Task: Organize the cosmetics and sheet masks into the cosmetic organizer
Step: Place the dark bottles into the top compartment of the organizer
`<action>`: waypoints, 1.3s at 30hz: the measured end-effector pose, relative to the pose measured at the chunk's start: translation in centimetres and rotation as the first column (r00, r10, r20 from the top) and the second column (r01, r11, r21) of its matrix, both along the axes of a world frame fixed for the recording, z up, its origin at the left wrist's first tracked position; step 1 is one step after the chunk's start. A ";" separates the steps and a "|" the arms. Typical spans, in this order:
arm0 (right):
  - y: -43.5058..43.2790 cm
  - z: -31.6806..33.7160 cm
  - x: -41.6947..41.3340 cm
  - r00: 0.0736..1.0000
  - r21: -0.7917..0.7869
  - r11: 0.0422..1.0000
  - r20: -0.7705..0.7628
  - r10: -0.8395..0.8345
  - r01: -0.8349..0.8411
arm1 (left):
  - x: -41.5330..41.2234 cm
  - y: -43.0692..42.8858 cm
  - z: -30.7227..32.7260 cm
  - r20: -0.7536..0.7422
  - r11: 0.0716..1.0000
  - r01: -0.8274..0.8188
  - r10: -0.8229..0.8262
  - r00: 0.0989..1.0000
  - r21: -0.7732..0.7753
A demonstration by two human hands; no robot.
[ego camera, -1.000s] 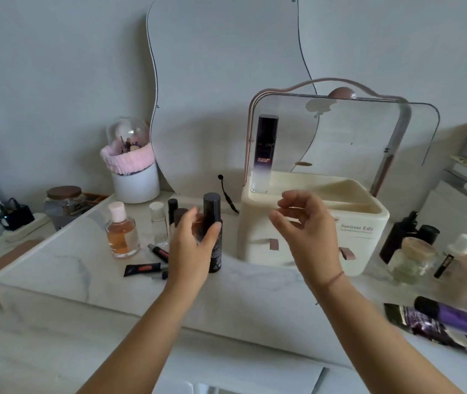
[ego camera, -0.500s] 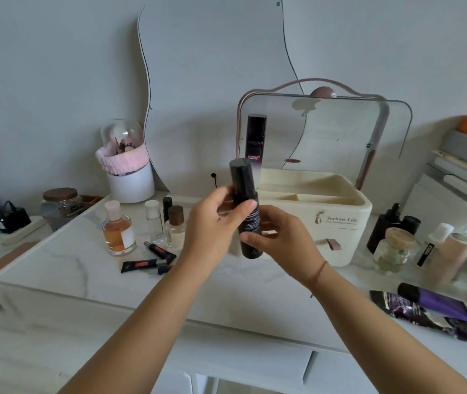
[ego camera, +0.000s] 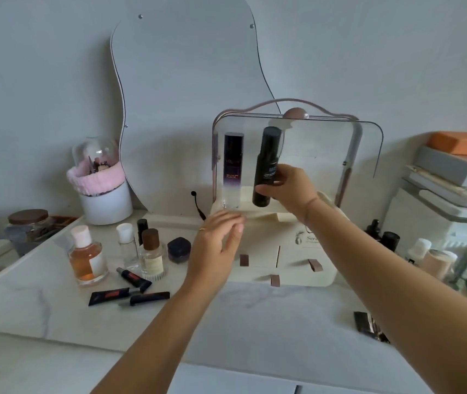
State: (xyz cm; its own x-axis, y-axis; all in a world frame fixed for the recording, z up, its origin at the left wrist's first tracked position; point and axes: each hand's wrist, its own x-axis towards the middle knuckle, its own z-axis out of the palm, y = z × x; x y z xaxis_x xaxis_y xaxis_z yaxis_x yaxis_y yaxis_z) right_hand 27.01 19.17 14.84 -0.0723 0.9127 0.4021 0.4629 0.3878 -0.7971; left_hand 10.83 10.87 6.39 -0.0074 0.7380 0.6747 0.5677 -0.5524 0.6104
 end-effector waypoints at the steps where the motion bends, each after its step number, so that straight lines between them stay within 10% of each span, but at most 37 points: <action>1: 1.0 -0.3 -0.2 0.999 -0.032 0.999 0.039 -0.009 0.010 | 0.0 0.2 -0.3 0.028 1.000 0.003 -0.004 1.000 0.013; 21: 4.0 -0.7 -2.3 0.969 -0.135 0.978 0.209 -0.129 0.160 | -0.1 0.3 -0.6 0.000 0.999 0.034 -0.034 0.999 0.035; 28: -9.8 -2.9 3.8 0.969 0.217 0.949 -0.146 -0.200 0.229 | -0.1 0.2 -0.3 -0.054 0.996 0.034 -0.030 0.998 0.077; 39: -21.3 -11.2 23.4 0.507 0.126 0.495 -0.327 -0.797 0.860 | 5.5 0.2 0.3 -0.365 0.996 0.040 -0.006 0.931 0.085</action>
State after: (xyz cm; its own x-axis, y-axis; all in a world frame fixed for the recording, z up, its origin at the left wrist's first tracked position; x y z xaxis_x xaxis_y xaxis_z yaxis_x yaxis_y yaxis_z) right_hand 50.38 -2.09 3.63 0.7725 0.3707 0.5156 0.5193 0.0984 -0.8489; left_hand 16.35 11.06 6.68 0.2674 0.6714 0.6912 0.7282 -0.6106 0.3113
